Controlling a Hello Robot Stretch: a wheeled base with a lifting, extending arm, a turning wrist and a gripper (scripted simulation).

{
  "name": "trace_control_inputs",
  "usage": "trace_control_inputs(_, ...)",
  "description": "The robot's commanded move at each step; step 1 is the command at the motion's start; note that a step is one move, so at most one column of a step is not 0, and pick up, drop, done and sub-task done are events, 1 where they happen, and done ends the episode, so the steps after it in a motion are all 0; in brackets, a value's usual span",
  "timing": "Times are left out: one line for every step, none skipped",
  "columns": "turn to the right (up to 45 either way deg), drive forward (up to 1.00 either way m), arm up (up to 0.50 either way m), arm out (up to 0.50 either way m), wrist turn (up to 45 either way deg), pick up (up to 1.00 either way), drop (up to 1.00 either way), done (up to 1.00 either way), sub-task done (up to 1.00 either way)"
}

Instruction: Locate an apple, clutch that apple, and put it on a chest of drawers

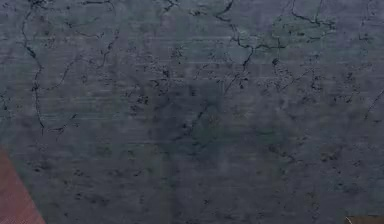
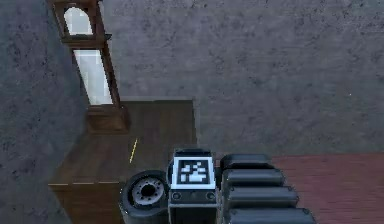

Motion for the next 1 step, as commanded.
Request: trace_control_inputs(21.0, 0.00, 0.00, 0.00, 0.0, 0.00, 0.00, 0.00, 0.00)
